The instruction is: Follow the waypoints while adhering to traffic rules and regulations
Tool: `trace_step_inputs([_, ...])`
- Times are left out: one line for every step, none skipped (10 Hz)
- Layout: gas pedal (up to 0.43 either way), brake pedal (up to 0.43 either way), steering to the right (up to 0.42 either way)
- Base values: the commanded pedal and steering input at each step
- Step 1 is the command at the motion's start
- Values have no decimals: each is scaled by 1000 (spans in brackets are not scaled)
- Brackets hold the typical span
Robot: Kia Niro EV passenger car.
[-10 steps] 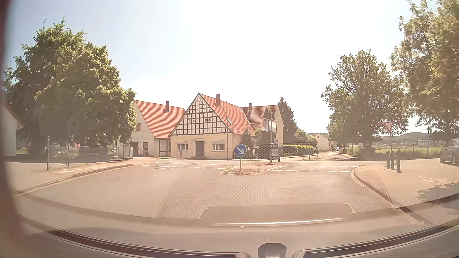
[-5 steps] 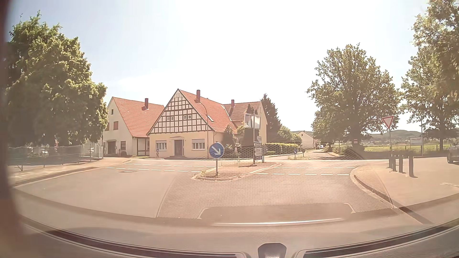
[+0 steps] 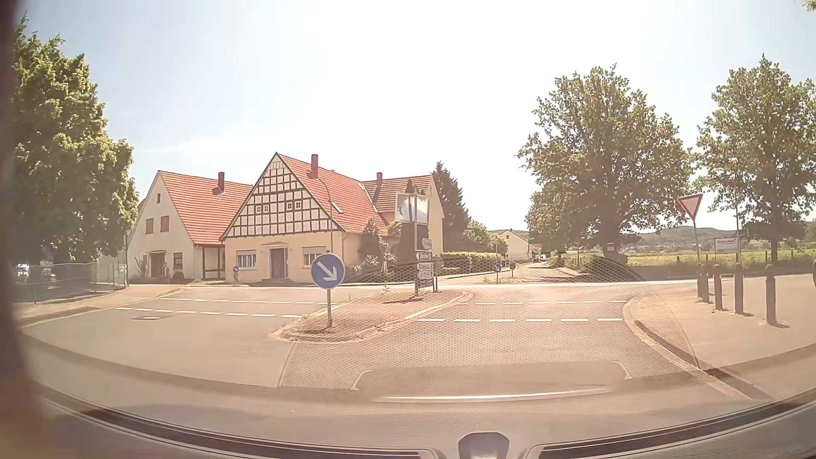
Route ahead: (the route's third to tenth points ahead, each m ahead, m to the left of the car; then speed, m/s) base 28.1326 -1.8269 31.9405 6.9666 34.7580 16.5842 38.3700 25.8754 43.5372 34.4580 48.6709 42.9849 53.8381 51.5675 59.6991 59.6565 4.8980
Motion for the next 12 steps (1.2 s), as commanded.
trace_step_inputs([0,6,107])
trace_step_inputs([0,6,107])
trace_step_inputs([0,6,107])
trace_step_inputs([0,6,107])
trace_step_inputs([0,12,107])
trace_step_inputs([0,49,107])
trace_step_inputs([0,128,107])
trace_step_inputs([0,189,107])
trace_step_inputs([0,207,106])
trace_step_inputs([0,213,104])
trace_step_inputs([0,220,104])
trace_step_inputs([0,207,103])
